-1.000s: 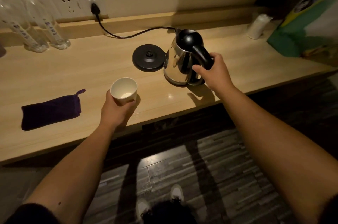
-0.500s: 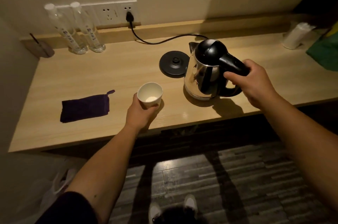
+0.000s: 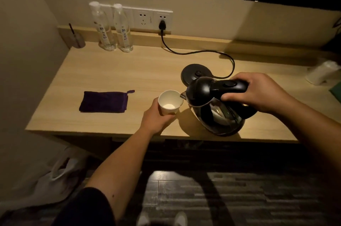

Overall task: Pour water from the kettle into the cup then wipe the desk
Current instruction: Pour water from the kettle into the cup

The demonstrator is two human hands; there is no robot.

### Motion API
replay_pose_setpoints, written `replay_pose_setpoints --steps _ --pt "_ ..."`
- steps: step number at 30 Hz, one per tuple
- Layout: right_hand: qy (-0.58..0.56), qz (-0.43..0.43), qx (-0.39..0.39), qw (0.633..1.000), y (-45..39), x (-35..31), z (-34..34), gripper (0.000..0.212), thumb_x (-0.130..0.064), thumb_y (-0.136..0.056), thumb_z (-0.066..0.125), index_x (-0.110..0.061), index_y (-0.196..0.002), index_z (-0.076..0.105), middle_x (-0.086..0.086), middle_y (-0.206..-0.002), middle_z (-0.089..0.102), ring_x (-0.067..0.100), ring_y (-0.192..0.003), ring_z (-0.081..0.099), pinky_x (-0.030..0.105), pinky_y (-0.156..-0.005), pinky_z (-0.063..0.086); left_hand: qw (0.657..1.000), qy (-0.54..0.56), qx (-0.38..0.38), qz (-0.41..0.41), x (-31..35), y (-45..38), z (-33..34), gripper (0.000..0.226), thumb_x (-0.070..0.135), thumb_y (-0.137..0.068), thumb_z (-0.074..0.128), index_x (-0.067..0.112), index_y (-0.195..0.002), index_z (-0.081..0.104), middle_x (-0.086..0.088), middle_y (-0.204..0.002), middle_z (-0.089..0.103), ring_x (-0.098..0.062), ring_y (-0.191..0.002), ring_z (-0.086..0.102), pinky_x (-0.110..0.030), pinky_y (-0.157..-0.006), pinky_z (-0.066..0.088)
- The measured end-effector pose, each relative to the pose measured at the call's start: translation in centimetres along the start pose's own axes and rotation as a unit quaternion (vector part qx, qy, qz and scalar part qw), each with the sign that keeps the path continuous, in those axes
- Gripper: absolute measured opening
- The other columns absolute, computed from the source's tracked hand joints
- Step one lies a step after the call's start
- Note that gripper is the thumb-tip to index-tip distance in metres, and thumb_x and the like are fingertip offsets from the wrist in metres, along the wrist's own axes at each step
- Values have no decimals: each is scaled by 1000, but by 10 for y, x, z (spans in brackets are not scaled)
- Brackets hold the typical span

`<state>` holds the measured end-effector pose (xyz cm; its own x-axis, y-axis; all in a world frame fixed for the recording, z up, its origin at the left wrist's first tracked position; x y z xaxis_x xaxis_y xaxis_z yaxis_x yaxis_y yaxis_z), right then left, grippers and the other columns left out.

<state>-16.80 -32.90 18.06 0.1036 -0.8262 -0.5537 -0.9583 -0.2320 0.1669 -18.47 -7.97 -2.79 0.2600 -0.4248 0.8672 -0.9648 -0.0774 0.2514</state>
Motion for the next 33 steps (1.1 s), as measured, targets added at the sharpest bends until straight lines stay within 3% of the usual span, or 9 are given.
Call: replay_pose_setpoints --steps 6,15,22,33 --pt "88 -34 -22 995 -14 -17 -1 34 -44 -70 77 -27 -95 65 -7 -87 63 8 -80 58 24 -60 45 1000 2 1 7 -2 -2 0 85 41 -73 80 30 -141 31 2 -132 52 -21 -117 50 -29 -89 42" --pt "176 -69 -57 980 -31 -46 -1 47 -55 -67 68 -22 -100 65 -5 -85 62 10 -78 58 37 -71 56 1000 1 9 10 -4 -1 1 86 44 -71 80 31 -141 31 3 -131 53 -17 -114 50 -26 -87 41" --pt "205 -82 -76 972 -44 -64 2 46 -54 -71 70 -21 -102 66 -3 -85 64 11 -77 58 24 -60 48 1000 1 11 20 -6 -2 1 81 41 -74 80 32 -139 33 4 -130 54 -18 -116 51 -27 -90 43" --pt "237 -89 -94 963 -53 -80 4 44 -52 -74 71 -18 -102 67 -1 -82 64 11 -73 59 21 -55 46 1000 -14 14 24 -10 -4 2 79 40 -74 78 34 -139 33 3 -130 55 -21 -117 51 -39 -97 48"
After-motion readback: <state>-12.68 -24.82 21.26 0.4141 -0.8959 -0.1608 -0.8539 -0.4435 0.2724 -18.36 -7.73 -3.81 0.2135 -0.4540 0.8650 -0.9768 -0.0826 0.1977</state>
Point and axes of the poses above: each hand's wrist, its own y-axis away from the middle knuckle, its own z-axis out of the palm, x = y × z, the point moved 4 cm from there along -y, towards the middle knuckle
